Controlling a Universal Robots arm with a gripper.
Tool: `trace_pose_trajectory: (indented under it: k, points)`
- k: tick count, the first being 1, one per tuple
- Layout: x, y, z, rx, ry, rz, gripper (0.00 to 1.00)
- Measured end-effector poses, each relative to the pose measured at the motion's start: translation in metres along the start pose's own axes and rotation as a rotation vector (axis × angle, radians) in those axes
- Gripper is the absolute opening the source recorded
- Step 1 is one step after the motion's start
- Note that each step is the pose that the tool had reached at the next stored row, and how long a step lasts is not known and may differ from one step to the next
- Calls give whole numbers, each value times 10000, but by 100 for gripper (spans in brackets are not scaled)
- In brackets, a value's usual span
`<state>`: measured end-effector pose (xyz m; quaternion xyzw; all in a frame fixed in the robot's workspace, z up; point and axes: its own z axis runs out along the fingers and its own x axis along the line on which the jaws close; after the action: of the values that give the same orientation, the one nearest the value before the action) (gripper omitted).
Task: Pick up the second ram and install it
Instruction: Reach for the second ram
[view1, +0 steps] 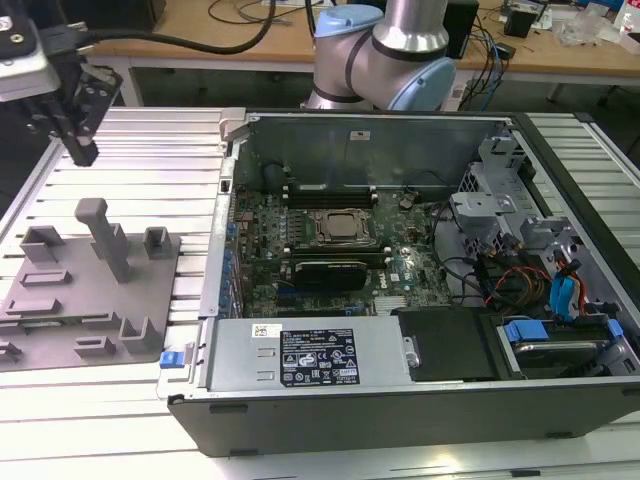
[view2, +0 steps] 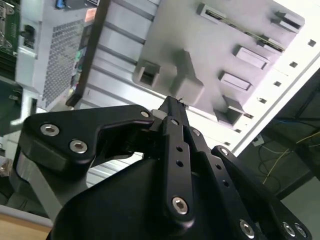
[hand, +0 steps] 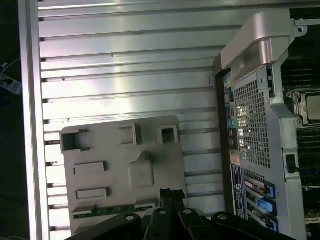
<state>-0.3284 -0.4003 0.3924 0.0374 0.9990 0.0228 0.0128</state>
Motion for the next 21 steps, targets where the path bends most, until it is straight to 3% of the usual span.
trace_pose_trajectory:
  k: [2,5,14,16,21]
  points:
    - [69,-23,-1,0,1,0,11]
    - [156,-114,-2,0,1,-9,11]
    - [400,-460,11,-1,1,-16,11]
    - [430,-491,12,-2,-1,-19,11]
    - [430,-494,10,0,1,-21,11]
